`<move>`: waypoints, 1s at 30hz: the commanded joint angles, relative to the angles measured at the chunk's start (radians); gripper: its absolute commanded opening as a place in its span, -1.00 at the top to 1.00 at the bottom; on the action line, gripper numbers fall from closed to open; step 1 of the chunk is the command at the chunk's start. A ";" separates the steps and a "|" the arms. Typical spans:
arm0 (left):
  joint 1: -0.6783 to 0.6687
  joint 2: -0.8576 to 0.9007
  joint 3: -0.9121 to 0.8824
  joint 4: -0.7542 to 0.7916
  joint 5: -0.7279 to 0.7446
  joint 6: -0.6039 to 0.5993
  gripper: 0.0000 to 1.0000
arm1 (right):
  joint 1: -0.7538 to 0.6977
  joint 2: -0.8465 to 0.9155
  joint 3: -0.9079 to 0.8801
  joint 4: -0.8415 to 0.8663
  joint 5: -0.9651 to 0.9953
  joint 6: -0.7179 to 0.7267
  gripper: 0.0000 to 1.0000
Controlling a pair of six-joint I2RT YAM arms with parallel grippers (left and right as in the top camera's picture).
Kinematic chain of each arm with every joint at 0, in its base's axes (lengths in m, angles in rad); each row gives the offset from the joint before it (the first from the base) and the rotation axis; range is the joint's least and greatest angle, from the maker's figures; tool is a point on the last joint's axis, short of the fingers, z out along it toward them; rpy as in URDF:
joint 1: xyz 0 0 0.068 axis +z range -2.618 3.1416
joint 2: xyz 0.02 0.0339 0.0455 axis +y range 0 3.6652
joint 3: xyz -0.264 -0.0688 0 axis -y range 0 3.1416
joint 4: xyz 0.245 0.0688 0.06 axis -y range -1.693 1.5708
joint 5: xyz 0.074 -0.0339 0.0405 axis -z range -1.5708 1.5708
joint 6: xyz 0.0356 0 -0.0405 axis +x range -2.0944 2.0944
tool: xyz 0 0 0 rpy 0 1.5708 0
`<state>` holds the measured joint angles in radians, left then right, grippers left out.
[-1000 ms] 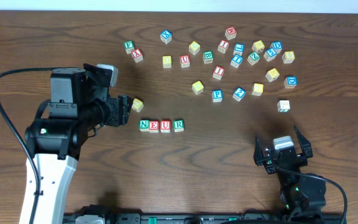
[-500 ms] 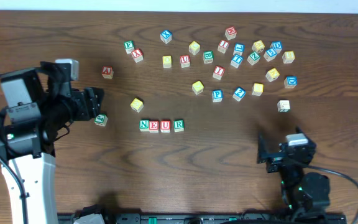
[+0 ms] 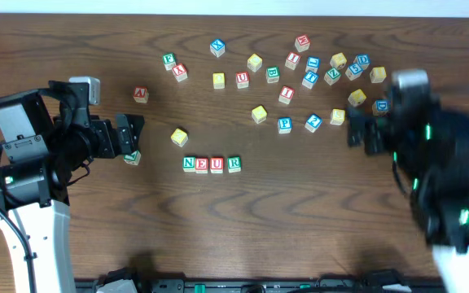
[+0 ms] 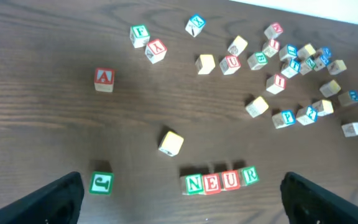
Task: Spell out NEURIPS
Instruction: 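Move the left gripper left toward the green block near the row, then move the right gripper up over the red I block in the cluster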
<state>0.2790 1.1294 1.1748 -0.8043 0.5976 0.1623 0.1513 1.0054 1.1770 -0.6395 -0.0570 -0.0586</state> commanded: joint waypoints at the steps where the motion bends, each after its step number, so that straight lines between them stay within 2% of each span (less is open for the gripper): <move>1: 0.004 -0.006 0.025 0.002 0.009 0.013 -1.00 | 0.021 0.152 0.197 -0.094 -0.215 0.002 -0.98; 5: 0.004 -0.006 0.025 -0.013 -0.084 0.012 -1.00 | 0.021 0.288 0.246 -0.106 -0.242 0.002 -0.99; 10: 0.004 0.006 0.022 -0.028 -0.114 0.013 -0.99 | 0.043 0.428 0.294 -0.151 -0.209 0.065 -0.99; 17: 0.004 0.099 0.022 -0.023 -0.120 0.001 -0.99 | 0.123 0.631 0.564 -0.336 -0.028 0.133 -0.98; 20: 0.004 0.148 0.022 -0.029 -0.119 -0.008 -0.99 | 0.151 0.664 0.648 -0.338 -0.028 0.132 -0.99; 26: 0.004 0.176 0.022 -0.028 -0.112 -0.037 -0.99 | 0.179 0.657 0.655 -0.263 -0.111 0.121 -0.98; 30: 0.004 0.176 0.022 -0.026 -0.112 -0.037 -0.98 | 0.192 0.660 0.655 -0.291 0.028 0.182 -0.99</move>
<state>0.2790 1.3098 1.1763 -0.8303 0.4900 0.1314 0.3290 1.6711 1.8179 -0.9169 -0.1165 0.0704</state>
